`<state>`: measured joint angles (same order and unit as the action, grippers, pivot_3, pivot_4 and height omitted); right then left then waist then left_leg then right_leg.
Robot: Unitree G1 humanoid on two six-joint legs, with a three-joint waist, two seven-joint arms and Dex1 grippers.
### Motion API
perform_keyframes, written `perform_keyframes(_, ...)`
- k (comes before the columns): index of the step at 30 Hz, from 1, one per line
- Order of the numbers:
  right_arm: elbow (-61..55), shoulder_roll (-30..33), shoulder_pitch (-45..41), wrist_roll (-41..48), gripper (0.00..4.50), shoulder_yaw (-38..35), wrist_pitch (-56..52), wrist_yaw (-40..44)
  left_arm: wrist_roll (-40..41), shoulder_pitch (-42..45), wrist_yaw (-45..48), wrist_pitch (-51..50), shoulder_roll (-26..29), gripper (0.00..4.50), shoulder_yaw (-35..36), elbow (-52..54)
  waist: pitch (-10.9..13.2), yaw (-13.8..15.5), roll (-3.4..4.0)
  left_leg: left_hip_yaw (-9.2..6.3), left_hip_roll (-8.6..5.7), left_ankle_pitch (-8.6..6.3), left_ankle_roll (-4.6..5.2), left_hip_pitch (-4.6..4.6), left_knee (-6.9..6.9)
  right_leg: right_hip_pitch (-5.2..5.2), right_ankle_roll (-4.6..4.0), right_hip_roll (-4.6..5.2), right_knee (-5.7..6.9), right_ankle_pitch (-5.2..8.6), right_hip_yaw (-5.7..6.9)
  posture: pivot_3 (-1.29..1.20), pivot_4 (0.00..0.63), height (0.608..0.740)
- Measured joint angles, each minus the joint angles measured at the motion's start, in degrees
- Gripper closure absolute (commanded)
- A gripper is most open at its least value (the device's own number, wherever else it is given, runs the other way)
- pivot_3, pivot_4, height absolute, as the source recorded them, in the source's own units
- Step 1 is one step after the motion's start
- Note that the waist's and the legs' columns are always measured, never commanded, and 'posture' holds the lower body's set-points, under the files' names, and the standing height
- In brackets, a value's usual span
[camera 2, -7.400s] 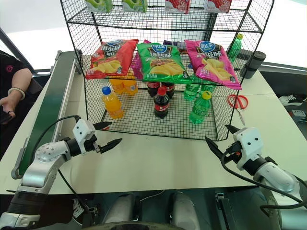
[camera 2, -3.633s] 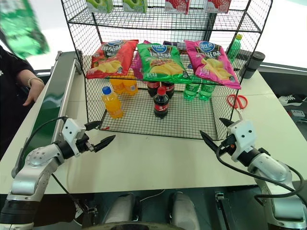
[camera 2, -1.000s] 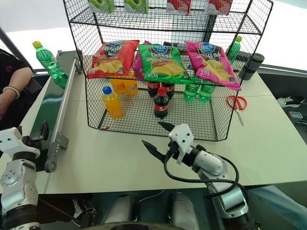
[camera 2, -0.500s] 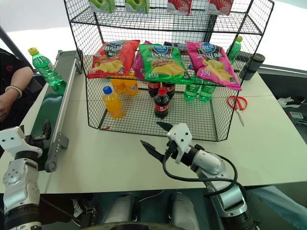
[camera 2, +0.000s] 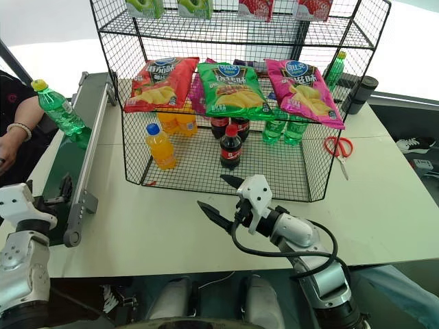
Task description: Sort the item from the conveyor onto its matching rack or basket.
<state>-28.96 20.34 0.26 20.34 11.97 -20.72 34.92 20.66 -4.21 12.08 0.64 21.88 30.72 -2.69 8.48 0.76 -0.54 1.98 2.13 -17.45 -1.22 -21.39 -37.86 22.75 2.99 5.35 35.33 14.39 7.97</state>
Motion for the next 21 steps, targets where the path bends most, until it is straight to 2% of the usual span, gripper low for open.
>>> perform_keyframes(21, 1.45, 0.19, -0.13, 0.64, 0.05, -0.15, 1.09, 0.45, 1.27, 1.12, 0.00, -1.06, 0.32, 0.00, 0.61, -1.86, 0.03, -0.02, 0.04, 0.01, 0.00, 0.00, 0.00, -0.01, 0.02, 0.02, 0.00, 0.01, -0.03, 0.00, 0.02, 0.00, 0.150, 0.735)
